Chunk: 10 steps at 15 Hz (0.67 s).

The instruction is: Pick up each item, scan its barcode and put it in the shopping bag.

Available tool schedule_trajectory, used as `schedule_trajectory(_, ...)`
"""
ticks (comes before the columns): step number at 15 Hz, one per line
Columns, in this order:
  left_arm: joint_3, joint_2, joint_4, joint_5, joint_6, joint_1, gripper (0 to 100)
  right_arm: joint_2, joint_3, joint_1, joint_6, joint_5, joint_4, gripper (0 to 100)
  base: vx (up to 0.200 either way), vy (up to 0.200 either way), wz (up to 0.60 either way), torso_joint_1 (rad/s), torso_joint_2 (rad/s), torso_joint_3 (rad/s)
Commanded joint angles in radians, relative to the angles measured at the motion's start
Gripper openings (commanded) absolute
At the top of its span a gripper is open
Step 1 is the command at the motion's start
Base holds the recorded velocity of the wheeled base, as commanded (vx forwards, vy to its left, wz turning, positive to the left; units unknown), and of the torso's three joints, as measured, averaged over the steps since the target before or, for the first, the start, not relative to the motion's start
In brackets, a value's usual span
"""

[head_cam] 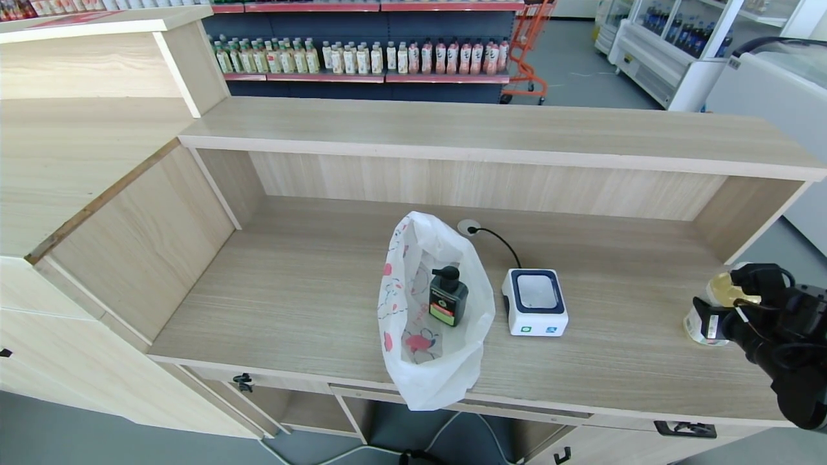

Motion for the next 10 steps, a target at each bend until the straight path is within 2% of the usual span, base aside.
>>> schedule_trajectory(1,0.0,0.0,0.0,0.0,0.0,0.0,100,-0.243,0.007,0.024,0.044,0.038,0.094,0,0.0,0.0,0.0,0.0,0.0,0.0)
schedule_trajectory(3,0.0,0.0,0.0,0.0,0.0,0.0,100,-0.461,0.0,0.03,0.16,0.113,0.341,0,0.0,0.0,0.0,0.0,0.0,0.0)
schedule_trajectory(4,0.0,0.0,0.0,0.0,0.0,0.0,100,-0.608,-0.026,0.071,0.264,0.204,0.565,0,0.0,0.0,0.0,0.0,0.0,0.0)
schedule_trajectory(5,0.0,0.0,0.0,0.0,-0.001,0.0,100,-0.68,-0.042,0.1,0.333,0.265,0.669,0,0.0,0.0,0.0,0.0,0.0,0.0)
schedule_trajectory(6,0.0,0.0,0.0,0.0,0.0,0.0,100,-0.801,-0.08,0.165,0.468,0.38,0.81,0,0.0,0.0,0.0,0.0,0.0,0.0)
schedule_trajectory(8,0.0,0.0,0.0,0.0,0.0,0.0,100,-0.939,-0.134,0.283,0.649,0.505,0.908,0,0.0,0.0,0.0,0.0,0.0,0.0)
schedule_trajectory(9,0.0,0.0,0.0,0.0,-0.001,0.0,100,-0.979,-0.151,0.324,0.682,0.532,0.948,0,0.0,0.0,0.0,0.0,0.0,0.0)
schedule_trajectory(10,0.0,0.0,0.0,0.0,0.0,0.0,100,-1.05,-0.212,0.422,0.692,0.574,1.068,0,0.0,0.0,0.0,0.0,0.0,0.0)
